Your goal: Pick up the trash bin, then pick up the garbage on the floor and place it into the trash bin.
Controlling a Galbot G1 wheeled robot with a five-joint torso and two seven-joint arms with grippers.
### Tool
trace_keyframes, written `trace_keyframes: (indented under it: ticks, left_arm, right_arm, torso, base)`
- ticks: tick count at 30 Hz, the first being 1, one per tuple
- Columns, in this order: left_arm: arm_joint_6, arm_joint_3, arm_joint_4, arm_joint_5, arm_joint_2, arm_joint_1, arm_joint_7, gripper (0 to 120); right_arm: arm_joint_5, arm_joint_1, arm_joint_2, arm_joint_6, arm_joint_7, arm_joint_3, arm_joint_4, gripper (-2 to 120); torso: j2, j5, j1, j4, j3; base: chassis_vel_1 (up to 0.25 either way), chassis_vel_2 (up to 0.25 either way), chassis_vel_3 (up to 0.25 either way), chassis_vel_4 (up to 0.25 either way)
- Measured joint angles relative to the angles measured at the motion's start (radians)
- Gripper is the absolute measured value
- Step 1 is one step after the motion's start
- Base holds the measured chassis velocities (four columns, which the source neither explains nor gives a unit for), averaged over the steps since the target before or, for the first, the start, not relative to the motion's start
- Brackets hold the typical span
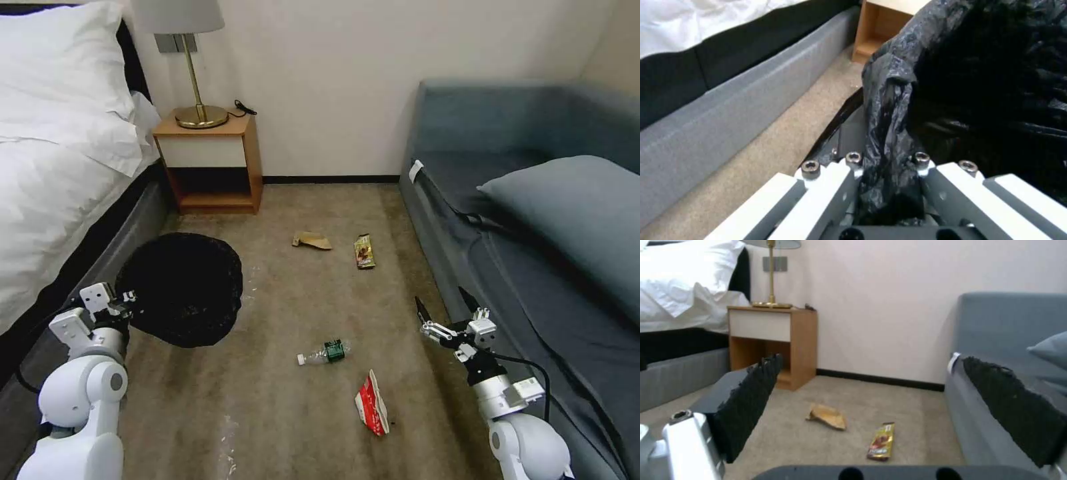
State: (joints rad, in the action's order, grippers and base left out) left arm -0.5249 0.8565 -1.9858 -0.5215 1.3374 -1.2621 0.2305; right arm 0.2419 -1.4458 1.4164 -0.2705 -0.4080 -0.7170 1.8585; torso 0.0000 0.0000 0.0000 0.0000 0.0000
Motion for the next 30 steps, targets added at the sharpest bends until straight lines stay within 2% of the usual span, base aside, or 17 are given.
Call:
trace_keyframes:
  ticks: [11, 17, 19, 22, 30]
  left_arm:
    - [0.0, -0.006, -0.001, 0.001, 0.006, 0.001, 0.0, 3]
    - [0.002, -0.01, 0.0, 0.001, 0.002, -0.001, 0.0, 3]
    - [0.002, -0.011, 0.0, 0.001, 0.002, -0.001, 0.0, 3]
    - [0.003, -0.016, 0.006, 0.001, 0.001, 0.001, 0.0, 3]
    - [0.006, -0.039, 0.036, 0.01, 0.002, 0.022, 0.001, 3]
  right_arm:
    - [-0.032, 0.011, -0.02, -0.011, 0.025, 0.028, 0.02, 100]
    - [0.024, 0.034, -0.059, 0.122, 0.147, 0.1, 0.059, 100]
    - [0.033, 0.04, -0.066, 0.139, 0.167, 0.113, 0.063, 100]
    - [0.092, 0.058, -0.09, 0.209, 0.235, 0.165, 0.08, 100]
    - [0.082, 0.076, -0.116, 0.246, 0.356, 0.249, 0.083, 100]
  torso:
    - [0.0, 0.0, 0.0, 0.0, 0.0]
    - [0.0, -0.0001, 0.0, 0.0, 0.0]
    - [0.0, 0.0, 0.0, 0.0, 0.0]
    - [0.0, -0.0001, 0.0, 0.0002, 0.0]
    - [0.0, -0.0001, 0.0, -0.0001, 0.0]
  base:
    - [0.0, 0.0, 0.0, 0.0]
    - [0.0, 0.0, 0.0, 0.0]
    - [0.0, 0.0, 0.0, 0.0]
    - [0.0, 0.0, 0.0, 0.0]
    - [0.0, 0.0, 0.0, 0.0]
